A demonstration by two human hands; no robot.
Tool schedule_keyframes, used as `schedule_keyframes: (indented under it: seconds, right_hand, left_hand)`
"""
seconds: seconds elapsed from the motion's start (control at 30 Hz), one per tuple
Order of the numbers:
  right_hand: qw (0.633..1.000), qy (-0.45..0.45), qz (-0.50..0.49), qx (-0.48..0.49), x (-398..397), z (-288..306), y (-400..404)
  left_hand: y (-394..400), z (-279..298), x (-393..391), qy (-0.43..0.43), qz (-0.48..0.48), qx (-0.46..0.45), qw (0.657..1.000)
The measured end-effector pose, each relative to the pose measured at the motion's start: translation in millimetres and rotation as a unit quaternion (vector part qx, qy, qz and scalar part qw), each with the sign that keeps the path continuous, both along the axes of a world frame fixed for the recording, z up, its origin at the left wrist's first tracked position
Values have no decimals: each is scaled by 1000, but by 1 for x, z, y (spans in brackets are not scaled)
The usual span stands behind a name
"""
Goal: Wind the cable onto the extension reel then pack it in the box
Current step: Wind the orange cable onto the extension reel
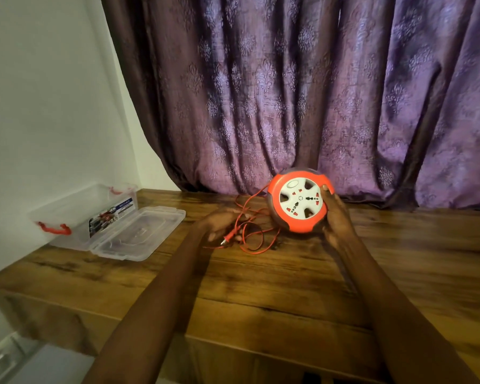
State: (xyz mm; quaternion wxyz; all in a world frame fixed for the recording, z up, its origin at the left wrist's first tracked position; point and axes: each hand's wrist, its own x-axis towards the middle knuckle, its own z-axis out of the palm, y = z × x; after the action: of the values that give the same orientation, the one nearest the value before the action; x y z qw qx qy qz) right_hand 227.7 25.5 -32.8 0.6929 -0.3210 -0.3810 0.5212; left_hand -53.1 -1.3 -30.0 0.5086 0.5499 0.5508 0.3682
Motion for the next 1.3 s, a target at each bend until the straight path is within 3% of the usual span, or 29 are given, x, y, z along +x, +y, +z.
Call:
schedule_keyframes:
  seconds: [0.23,0.43,0.5,0.6,0.67,0.87,1.03,1.13,1.3]
  right_hand:
    - [1000,2,3,4,-2,-2,1]
    - [1000,-2,1,-2,-2,-3,0]
    - [1000,-4,-7,0,-3,-2,-2]
    - [1000,-4,-13,5,-3,-3,-2]
    - [1000,-5,-16,5,-3,-2,-3]
    - [1000,2,-16,5,-4,-3,-4]
    - [1000,18,-12,3,-5,-2,-3]
    - [999,30,-10,-1,-5,-3,-1]
    - [999,45,-9,-4,-5,-3,2]
  left_hand:
    - [8,-9,-15,45,-52,26,997]
    - [-4,-6,-24,66,-25,40,997]
    - [-11,-4,-36,153,-62,54,985]
    - [-19,-1,-53,352,-108,49,929]
    - [-19,-3,-57,381,-98,43,918]
    - [-19,-5,-50,311,-46,116,942]
    - [-15,-6,-32,51,-29,123,991]
    - [-10,-11,-16,-118,-47,75,989]
    - [-3,-19,-3,-152,-54,56,985]
